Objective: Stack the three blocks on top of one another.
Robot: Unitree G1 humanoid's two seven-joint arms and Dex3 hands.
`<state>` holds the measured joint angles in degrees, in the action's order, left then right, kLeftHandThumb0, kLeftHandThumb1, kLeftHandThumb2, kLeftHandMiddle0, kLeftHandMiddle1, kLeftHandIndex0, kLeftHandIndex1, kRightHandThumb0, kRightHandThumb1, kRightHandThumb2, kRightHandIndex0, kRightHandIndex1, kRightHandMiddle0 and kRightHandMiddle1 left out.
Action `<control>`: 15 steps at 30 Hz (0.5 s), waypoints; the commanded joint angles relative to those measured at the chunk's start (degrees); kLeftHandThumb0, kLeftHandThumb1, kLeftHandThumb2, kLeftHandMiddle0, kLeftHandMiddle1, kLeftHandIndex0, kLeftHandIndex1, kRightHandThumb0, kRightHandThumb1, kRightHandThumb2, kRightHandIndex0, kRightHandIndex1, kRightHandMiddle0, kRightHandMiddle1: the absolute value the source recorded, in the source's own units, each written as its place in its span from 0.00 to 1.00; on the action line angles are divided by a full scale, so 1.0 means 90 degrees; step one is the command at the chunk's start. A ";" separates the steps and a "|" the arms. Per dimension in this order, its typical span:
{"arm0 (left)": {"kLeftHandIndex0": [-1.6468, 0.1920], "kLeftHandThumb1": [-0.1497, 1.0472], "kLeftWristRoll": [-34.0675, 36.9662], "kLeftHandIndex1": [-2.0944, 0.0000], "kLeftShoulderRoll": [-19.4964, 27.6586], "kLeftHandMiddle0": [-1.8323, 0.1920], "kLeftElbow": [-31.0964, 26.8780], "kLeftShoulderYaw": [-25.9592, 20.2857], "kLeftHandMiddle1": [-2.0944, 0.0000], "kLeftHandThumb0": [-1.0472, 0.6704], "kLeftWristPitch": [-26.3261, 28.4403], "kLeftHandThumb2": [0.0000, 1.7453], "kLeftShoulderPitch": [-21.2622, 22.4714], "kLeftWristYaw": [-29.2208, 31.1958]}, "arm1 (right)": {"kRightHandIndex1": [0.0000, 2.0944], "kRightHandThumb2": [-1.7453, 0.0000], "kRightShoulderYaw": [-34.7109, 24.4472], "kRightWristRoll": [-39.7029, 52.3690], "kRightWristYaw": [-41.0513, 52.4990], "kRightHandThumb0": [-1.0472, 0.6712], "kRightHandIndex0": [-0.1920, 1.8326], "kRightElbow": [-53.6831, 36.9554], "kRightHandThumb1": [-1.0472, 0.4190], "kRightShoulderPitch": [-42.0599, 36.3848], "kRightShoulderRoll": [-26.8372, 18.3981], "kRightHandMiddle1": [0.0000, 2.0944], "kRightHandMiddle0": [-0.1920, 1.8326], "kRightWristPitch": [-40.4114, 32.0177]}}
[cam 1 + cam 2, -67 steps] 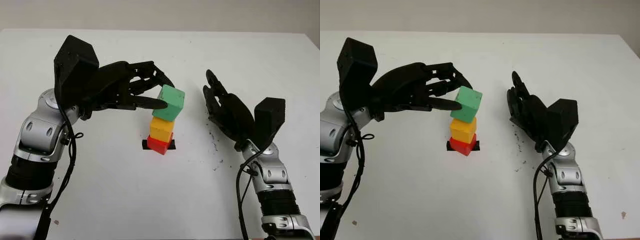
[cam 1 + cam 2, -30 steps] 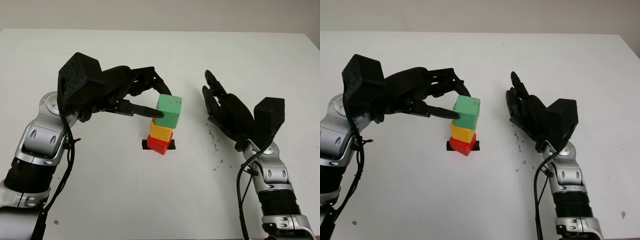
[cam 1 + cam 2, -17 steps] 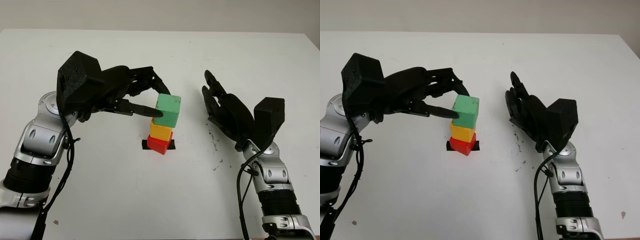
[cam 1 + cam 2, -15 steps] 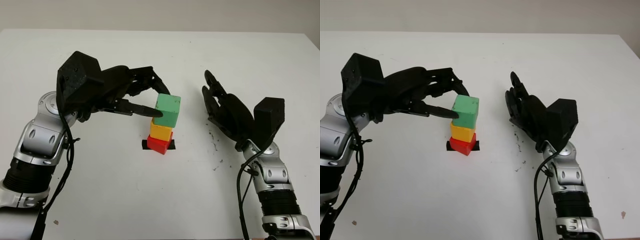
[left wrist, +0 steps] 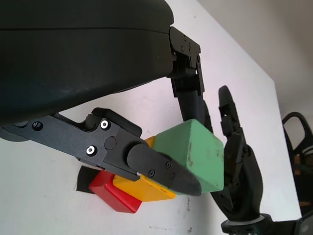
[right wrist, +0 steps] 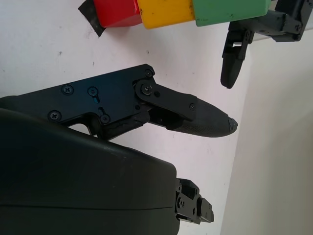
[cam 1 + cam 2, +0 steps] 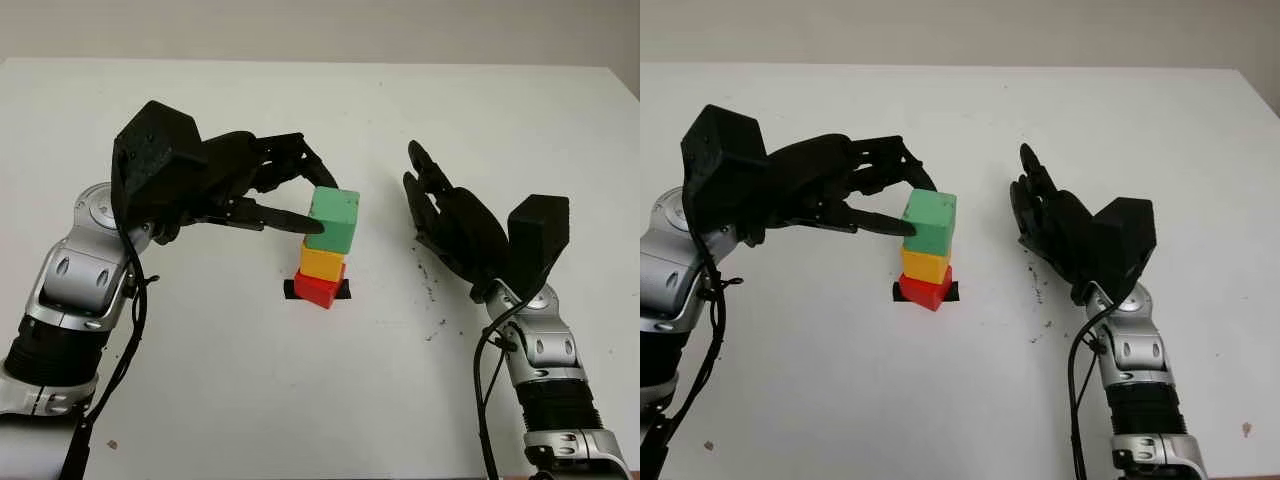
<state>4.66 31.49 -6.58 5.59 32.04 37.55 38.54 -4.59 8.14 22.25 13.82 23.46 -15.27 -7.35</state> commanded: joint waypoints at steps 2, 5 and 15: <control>0.83 0.95 -0.0008 0.58 0.0113 0.94 -0.0139 0.0043 0.98 0.24 0.0148 0.03 -0.0041 0.0056 | 0.00 0.59 -0.0035 0.0019 0.0035 0.22 0.00 0.0025 0.00 0.0001 -0.0073 0.01 0.00 0.0059; 0.83 0.94 0.0016 0.63 0.0149 0.95 -0.0172 0.0050 0.98 0.23 0.0190 0.03 -0.0041 0.0115 | 0.00 0.60 -0.0016 -0.0016 0.0042 0.22 0.00 0.0008 0.00 0.0007 -0.0111 0.01 0.00 -0.0028; 0.86 0.95 0.0015 0.64 0.0168 0.95 -0.0032 0.0029 0.97 0.23 -0.0202 0.03 -0.0112 0.0248 | 0.00 0.61 -0.0001 -0.0065 0.0022 0.20 0.00 0.0069 0.00 0.0034 -0.0123 0.02 0.00 0.0024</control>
<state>4.66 32.59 -6.91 5.87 30.91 37.46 40.53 -4.58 7.83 22.58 14.25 23.49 -15.67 -7.49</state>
